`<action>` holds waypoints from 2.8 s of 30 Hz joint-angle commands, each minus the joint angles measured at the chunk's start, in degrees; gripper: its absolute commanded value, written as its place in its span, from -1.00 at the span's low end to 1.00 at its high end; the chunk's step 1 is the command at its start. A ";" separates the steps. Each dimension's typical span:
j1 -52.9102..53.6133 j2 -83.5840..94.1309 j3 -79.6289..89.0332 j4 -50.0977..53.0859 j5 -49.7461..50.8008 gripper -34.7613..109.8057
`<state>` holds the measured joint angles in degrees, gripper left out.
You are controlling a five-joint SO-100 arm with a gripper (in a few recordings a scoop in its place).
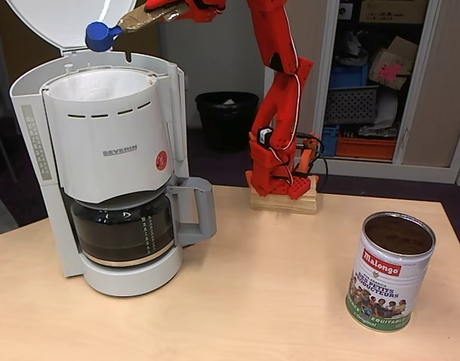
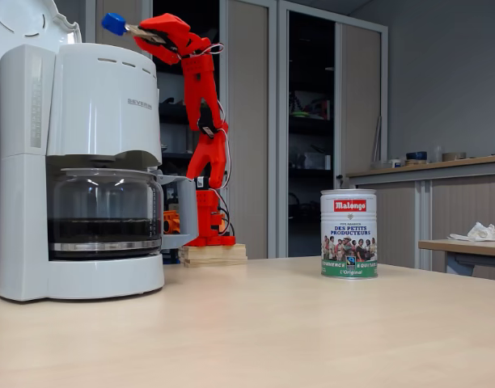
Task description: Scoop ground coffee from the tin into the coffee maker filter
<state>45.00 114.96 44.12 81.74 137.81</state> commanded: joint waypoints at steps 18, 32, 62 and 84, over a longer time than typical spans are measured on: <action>-8.09 10.46 10.46 -1.23 -81.47 -0.52; -18.98 10.20 13.97 4.31 -149.15 -0.52; -80.77 29.36 50.01 5.45 -121.29 -0.52; -88.77 18.63 70.31 -20.39 -119.88 -0.52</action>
<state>-42.63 132.98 112.76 63.72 16.52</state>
